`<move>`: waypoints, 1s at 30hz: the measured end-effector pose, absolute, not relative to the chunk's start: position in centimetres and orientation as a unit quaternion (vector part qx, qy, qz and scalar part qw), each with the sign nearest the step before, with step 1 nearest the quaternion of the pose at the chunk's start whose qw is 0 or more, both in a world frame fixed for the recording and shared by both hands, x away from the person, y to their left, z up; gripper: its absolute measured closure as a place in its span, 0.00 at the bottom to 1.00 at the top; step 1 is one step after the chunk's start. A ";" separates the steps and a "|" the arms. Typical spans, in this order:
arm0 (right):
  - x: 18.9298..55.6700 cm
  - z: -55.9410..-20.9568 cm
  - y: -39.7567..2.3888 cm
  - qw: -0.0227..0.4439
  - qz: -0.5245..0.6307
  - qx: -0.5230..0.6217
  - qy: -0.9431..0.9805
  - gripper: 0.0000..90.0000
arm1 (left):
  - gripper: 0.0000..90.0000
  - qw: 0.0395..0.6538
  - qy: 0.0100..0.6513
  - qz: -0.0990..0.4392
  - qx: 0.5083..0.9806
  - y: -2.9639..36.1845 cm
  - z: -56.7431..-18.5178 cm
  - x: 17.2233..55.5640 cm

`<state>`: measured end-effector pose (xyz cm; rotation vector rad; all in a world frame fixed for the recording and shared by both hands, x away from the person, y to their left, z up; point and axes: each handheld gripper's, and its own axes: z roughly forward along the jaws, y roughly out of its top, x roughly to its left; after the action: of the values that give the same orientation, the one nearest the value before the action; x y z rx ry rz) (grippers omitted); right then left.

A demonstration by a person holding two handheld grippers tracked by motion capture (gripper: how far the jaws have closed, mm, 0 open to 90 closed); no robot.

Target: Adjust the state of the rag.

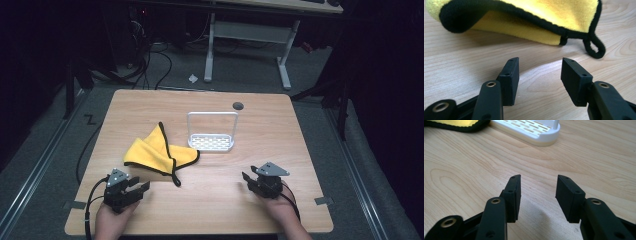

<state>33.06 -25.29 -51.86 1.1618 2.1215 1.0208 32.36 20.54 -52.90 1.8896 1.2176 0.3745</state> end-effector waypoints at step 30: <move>33.1 -52.2 -25.1 0.242 0.372 0.433 0.785 0.57 | 1.00 0.464 0.471 0.179 0.729 21.6 -47.6 34.8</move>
<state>33.08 -25.12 -52.17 1.1832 2.1450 1.0176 34.80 21.63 -47.63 1.7906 1.1578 0.4408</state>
